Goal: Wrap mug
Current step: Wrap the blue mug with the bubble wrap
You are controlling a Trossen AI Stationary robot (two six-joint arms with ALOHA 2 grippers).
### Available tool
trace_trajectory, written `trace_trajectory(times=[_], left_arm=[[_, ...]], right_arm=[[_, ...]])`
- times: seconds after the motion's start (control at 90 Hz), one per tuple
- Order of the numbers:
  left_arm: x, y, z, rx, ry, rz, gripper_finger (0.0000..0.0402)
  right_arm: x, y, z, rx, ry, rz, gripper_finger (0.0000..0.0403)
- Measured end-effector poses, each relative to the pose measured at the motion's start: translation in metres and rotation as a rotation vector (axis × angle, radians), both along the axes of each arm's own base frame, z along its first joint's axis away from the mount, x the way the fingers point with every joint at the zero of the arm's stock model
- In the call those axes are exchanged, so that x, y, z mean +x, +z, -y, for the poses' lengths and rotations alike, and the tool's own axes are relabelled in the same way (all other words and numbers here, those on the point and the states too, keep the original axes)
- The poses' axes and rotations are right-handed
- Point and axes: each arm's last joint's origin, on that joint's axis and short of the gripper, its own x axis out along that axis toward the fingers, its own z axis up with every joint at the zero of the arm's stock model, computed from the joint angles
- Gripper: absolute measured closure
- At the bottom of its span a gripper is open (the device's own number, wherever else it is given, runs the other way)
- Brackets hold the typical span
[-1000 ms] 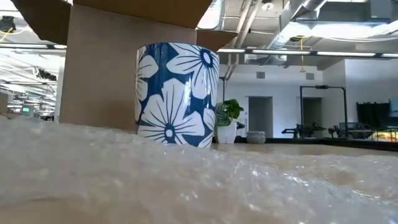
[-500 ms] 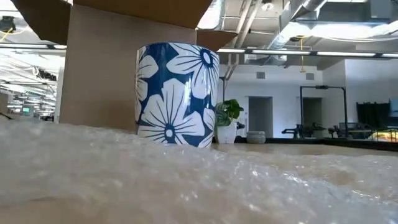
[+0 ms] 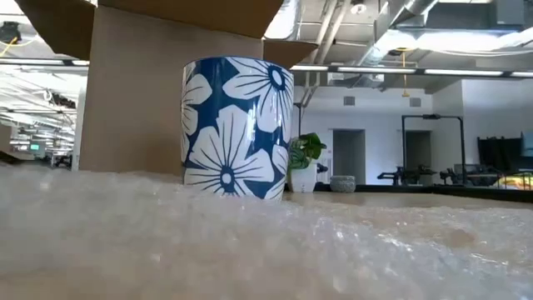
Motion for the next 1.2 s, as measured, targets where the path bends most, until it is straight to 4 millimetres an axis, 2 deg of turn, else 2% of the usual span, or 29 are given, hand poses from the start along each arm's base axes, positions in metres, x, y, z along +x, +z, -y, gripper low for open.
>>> trace_trajectory(times=[0.178,0.333,0.389,0.467,0.711,0.811,0.967,1.2], left_arm=[[0.002,-0.005,-0.007,0.034,0.078,-0.035,0.0283],[0.004,-0.004,-0.008,0.024,0.092,-0.035,0.0373],[0.004,-0.004,-0.007,0.01,0.111,-0.032,0.0391],[0.004,0.0,-0.008,0.0,0.137,-0.032,0.0397],[-0.002,0.033,0.001,-0.05,0.223,0.073,0.0402],[-0.004,0.049,0.004,-0.09,0.282,0.163,0.0401],[-0.009,0.064,0.003,-0.154,0.442,0.365,0.0401],[-0.005,0.087,-0.005,-0.228,0.586,0.668,0.0401]], right_arm=[[-0.001,0.0,-0.001,0.013,0.006,-0.01,0.0216],[-0.001,0.0,-0.001,0.013,0.007,-0.011,0.0216],[-0.001,0.0,-0.001,0.014,0.009,-0.012,0.0216],[-0.001,0.0,-0.001,0.013,0.011,-0.011,0.0216],[0.0,0.0,-0.001,0.012,0.011,-0.012,0.0216],[0.0,0.0,0.0,0.012,0.011,-0.011,0.0216],[0.0,0.0,0.0,0.01,0.013,-0.011,0.0216],[0.002,0.001,0.002,-0.015,-0.01,0.024,0.0216]])
